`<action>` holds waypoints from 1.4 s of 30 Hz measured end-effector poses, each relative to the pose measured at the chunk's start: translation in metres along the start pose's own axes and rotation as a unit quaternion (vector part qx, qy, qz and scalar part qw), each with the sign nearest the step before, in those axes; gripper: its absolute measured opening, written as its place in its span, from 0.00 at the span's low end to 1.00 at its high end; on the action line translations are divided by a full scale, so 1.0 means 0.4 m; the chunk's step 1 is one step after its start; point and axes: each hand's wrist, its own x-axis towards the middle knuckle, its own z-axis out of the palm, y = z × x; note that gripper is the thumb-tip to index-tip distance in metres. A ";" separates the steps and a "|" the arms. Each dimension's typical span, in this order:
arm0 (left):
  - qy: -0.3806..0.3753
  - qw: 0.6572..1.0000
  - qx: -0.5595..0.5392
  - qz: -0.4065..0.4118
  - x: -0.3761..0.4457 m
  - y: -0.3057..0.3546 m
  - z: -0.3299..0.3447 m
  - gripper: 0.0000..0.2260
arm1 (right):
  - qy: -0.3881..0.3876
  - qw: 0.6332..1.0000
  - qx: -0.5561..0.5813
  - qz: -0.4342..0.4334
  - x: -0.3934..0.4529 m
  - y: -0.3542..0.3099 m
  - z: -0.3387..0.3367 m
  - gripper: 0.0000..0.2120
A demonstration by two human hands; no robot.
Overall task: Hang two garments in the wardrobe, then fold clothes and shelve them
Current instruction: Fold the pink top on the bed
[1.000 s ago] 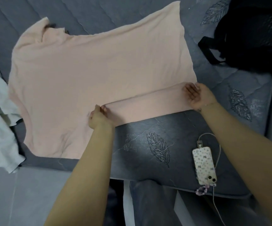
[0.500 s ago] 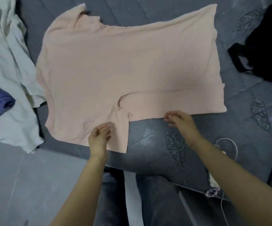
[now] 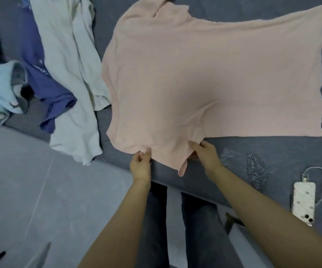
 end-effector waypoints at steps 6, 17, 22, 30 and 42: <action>-0.017 0.997 -0.056 0.058 0.043 0.166 -0.051 0.13 | 0.002 0.988 0.146 -0.045 -0.046 -0.135 0.076 0.04; -0.025 0.917 0.306 0.254 0.222 0.285 -0.176 0.11 | 0.048 0.996 -0.057 -0.040 0.091 -0.262 0.193 0.07; -0.033 0.907 0.350 0.231 0.220 0.173 -0.224 0.12 | 0.135 0.990 -0.003 0.051 0.035 -0.050 0.106 0.11; 0.036 0.884 0.388 0.258 0.239 0.157 -0.267 0.08 | 0.176 0.963 0.175 0.103 0.069 -0.001 0.064 0.17; 0.033 0.898 0.384 0.213 0.224 0.154 -0.204 0.14 | 0.199 0.955 0.184 0.117 0.100 -0.058 -0.093 0.23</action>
